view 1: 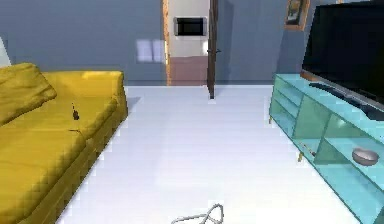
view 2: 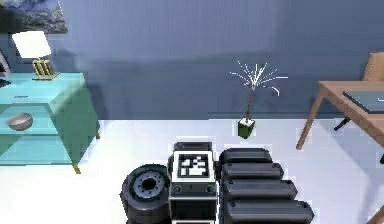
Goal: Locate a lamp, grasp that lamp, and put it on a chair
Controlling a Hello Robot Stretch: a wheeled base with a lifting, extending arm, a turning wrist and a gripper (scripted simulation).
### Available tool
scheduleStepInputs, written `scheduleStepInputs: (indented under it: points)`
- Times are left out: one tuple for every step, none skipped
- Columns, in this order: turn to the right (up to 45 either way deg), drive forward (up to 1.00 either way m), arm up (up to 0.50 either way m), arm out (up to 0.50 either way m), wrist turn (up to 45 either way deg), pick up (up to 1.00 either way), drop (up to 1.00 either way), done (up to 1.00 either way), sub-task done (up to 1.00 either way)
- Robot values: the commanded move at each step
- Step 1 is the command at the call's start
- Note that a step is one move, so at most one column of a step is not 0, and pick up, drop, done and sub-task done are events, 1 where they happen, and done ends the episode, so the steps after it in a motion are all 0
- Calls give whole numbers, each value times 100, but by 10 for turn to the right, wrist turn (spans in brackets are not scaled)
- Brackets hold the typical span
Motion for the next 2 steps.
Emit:
scheduleStepInputs:
  points:
    - [0,100,0,0,0,0,0,0,0]
    - [-30,0,0,0,0,0,0,0,0]
